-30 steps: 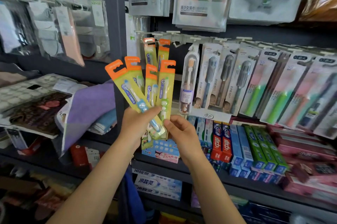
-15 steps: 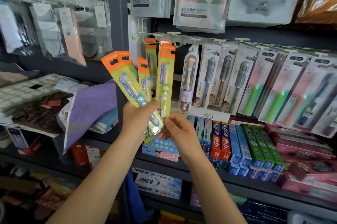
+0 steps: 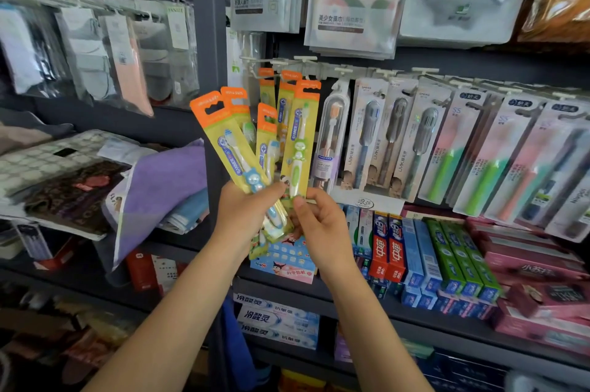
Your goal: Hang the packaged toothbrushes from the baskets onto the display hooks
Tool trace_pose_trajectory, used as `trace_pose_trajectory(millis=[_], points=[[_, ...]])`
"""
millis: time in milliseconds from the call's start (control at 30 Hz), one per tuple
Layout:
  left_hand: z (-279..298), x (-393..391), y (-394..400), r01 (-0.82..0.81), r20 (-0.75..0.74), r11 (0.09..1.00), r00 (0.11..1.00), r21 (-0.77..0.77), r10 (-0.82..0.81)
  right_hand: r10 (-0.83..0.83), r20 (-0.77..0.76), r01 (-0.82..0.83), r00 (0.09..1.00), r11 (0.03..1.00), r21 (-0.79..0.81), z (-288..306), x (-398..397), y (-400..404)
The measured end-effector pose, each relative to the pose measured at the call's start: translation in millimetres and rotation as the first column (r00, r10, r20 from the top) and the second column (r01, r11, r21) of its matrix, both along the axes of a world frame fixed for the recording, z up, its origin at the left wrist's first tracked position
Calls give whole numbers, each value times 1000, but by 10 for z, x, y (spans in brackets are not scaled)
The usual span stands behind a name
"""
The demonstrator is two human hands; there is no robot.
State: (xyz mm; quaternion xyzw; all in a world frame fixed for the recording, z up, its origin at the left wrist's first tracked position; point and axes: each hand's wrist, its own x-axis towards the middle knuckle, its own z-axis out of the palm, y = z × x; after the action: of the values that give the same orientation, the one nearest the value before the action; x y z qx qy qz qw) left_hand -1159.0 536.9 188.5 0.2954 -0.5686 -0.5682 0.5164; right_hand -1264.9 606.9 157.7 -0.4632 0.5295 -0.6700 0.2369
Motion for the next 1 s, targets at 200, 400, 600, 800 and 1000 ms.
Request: trace_pose_trajectory(millis=[200,400,600,800,1000], points=[[-67,-5,29,-6,-11,999,1000,31,7,-26,-6,26,1000,1000,14,-44,20,26],[61,-56,-14,-28,-19,999,999,40,29,-6,39,6,999,1000,-6,144,9,5],[108,-79,-65,-52,-15,997,999,58,53,-50,-14,50,999,999,2,251,-45,-73],[106,-118,-103,-36,7,998,999,43,36,-122,-22,122,992,992,32,218,-79,-167],[-77,-151,-96,-29,26,997,999,72,28,-134,151,122,979,988,90,52,-79,-217]])
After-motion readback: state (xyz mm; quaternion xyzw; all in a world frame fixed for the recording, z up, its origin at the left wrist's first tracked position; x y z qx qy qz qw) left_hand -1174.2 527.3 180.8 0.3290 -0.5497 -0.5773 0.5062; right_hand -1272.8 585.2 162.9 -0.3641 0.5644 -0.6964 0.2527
